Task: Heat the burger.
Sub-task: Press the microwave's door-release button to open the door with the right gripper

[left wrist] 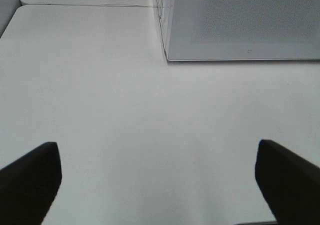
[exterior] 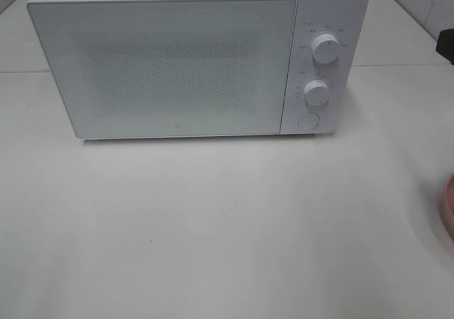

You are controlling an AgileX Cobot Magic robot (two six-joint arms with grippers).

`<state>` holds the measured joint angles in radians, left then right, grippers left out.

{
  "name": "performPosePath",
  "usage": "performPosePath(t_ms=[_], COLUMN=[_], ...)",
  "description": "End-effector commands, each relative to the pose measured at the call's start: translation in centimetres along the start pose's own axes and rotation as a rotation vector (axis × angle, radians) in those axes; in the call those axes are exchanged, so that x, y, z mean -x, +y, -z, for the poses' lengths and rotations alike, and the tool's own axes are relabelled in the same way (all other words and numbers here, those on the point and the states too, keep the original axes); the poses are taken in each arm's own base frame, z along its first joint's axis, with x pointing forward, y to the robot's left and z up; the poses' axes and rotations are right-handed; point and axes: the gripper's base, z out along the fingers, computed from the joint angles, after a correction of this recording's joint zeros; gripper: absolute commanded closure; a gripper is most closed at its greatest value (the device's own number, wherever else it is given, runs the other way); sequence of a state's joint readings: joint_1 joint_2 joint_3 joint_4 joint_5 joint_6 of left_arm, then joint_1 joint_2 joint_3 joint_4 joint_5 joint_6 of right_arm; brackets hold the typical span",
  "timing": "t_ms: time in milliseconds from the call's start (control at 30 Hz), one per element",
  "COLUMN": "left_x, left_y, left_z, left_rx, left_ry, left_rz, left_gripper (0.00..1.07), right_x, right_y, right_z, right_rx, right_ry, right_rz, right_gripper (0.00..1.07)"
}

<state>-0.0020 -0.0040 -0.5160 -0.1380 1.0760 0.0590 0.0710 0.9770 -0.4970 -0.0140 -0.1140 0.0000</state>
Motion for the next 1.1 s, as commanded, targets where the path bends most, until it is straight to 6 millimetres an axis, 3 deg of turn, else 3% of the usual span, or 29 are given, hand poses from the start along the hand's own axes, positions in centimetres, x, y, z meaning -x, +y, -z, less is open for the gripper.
performPosePath(t_ms=[33,167,233,367,433,467,533,733,833,900,1100], left_x=[0.0,0.0,0.0,0.0,0.0,0.0,0.0,0.0,0.0,0.0,0.0], left_y=[0.0,0.0,0.0,0.0,0.0,0.0,0.0,0.0,0.0,0.0,0.0], left_z=[0.3,0.3,0.3,0.3,0.3,0.3,0.3,0.3,0.3,0.3,0.3], left_rx=[-0.002,-0.002,-0.002,-0.002,-0.002,-0.002,-0.002,-0.002,-0.002,-0.002,-0.002], left_ry=[-0.019,-0.019,-0.019,-0.019,-0.019,-0.019,-0.019,-0.019,-0.019,-0.019,-0.019], left_rz=[-0.003,-0.003,-0.003,-0.003,-0.003,-0.003,-0.003,-0.003,-0.003,-0.003,-0.003], left_gripper=[0.09,0.09,0.09,0.09,0.09,0.09,0.09,0.09,0.09,0.09,0.09], right_x=[-0.1,-0.7,-1.2,-1.7,-2.4,-2.4,-2.7,-3.0,-3.7,-5.4,-7.4], right_y=[-0.1,0.0,0.0,0.0,0.1,0.1,0.1,0.3,0.4,0.9,2.8], right_z=[-1.2,-2.9,-3.8,-4.4,-5.2,-5.2,-5.5,-5.7,-5.6,-5.2,-4.4], right_rx=[-0.002,0.0,0.001,-0.001,-0.014,-0.014,-0.018,-0.016,-0.025,0.0,0.085], right_ry=[-0.024,-0.017,0.003,0.03,0.071,0.071,0.087,0.108,0.132,0.149,0.183], right_rz=[-0.002,-0.07,-0.181,-0.29,-0.534,-0.534,-0.694,-0.836,-0.988,-1.126,-1.22], right_gripper=[0.37,0.46,0.63,0.75,0.97,0.97,1.07,1.07,1.07,1.07,1.07])
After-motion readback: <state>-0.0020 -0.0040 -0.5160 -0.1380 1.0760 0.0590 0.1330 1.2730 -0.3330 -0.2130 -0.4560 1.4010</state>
